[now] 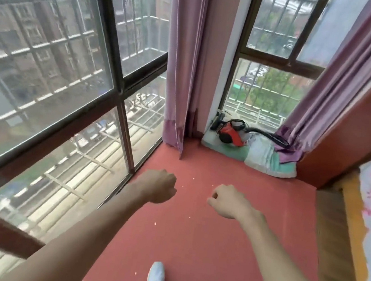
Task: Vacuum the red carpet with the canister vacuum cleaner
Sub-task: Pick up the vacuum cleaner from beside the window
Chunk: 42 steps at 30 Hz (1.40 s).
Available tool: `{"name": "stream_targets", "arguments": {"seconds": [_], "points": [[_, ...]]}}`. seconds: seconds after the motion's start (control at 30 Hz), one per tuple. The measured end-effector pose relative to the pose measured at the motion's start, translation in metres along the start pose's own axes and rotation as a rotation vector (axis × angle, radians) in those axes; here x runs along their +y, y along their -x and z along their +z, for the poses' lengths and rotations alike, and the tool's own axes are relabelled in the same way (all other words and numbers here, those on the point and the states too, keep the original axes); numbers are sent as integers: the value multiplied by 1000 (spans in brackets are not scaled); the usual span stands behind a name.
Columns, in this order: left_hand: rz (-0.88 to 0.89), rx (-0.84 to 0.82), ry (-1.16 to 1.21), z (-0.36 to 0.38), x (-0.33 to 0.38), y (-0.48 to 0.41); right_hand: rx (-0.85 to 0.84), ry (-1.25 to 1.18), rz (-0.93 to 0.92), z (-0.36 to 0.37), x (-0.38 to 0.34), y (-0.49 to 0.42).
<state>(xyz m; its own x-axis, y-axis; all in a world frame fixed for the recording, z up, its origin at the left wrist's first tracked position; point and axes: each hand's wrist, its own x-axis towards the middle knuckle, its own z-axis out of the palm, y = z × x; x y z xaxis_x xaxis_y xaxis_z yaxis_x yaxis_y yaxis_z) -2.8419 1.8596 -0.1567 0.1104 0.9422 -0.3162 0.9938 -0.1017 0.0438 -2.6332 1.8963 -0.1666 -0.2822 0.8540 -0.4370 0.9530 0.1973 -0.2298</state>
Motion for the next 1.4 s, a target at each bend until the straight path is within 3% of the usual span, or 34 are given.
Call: {"name": "stream_targets", "arguments": {"seconds": [0.27, 0.7, 0.9, 1.03, 1.4], "points": [[98, 58, 95, -45, -31, -168, 85, -86, 143, -78, 22, -124], [226, -84, 67, -100, 4, -380, 32, -199, 284, -152, 119, -283], [195, -75, 69, -161, 34, -479, 53, -187, 225, -217, 178, -382], [167, 17, 65, -193, 43, -540, 117, -134, 164, -268, 201, -439], [164, -141, 64, -203, 63, -703, 35, -110, 146, -320, 273, -565]]}}
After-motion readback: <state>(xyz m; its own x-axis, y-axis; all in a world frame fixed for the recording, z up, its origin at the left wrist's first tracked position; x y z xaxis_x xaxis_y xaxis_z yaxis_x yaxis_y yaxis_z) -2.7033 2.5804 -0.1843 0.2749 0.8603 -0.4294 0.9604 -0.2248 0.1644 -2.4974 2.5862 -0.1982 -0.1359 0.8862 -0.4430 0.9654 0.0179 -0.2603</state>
